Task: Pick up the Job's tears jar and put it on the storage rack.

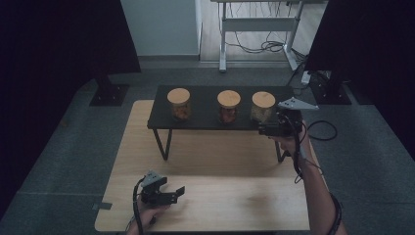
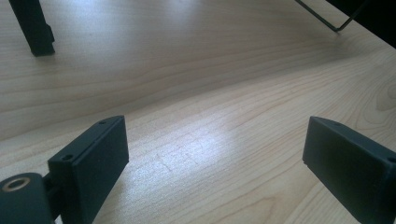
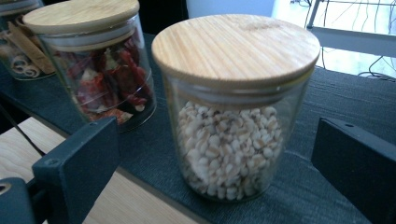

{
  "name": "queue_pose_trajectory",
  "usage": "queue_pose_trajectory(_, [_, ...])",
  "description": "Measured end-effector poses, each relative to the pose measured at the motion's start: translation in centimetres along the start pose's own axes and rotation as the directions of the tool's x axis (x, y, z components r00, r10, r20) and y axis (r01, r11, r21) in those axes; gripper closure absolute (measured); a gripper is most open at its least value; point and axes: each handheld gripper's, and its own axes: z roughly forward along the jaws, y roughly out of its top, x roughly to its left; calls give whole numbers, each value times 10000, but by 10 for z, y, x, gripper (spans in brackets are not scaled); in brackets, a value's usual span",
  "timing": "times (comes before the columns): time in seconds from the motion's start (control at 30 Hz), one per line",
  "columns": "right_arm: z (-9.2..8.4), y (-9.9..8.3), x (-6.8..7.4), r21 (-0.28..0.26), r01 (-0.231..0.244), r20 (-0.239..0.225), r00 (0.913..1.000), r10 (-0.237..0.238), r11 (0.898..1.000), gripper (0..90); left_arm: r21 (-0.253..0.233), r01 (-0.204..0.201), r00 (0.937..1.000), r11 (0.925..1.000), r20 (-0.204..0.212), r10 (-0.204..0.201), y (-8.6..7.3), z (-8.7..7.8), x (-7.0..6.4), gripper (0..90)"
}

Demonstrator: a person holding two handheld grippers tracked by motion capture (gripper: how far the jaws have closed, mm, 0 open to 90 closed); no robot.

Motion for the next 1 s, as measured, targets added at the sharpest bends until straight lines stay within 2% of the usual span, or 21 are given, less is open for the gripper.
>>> queue_pose_trajectory(0.27, [-8,-12,3,66,138,-246,9996,-137,9999,14,-24,-107,9999,9999,76,107,2,-1,-1,65])
queue_pose_trajectory(0.47, [-19,-28,8,-127,246,-521,9983,-253,9996,16,-64,-111,9999,9999,124,112,2,-1,0,65])
queue_pose_trajectory(0.73, [-33,-57,17,-515,255,-777,9965,-295,9983,14,-68,-123,9998,9999,151,124,2,-1,-1,65])
queue_pose_trajectory(0.9, [-41,-79,23,-727,223,-769,9967,-279,9971,7,-51,-115,9997,9999,192,116,2,-1,-1,65])
queue_pose_trajectory(0.97, [-44,-91,27,-969,229,-592,9978,-287,9950,10,-23,-124,9998,9999,172,125,2,0,-1,65])
queue_pose_trajectory(1.0, [-44,-91,27,-969,229,-592,9978,-287,9950,10,-23,-124,9998,9999,172,125,2,0,-1,65])
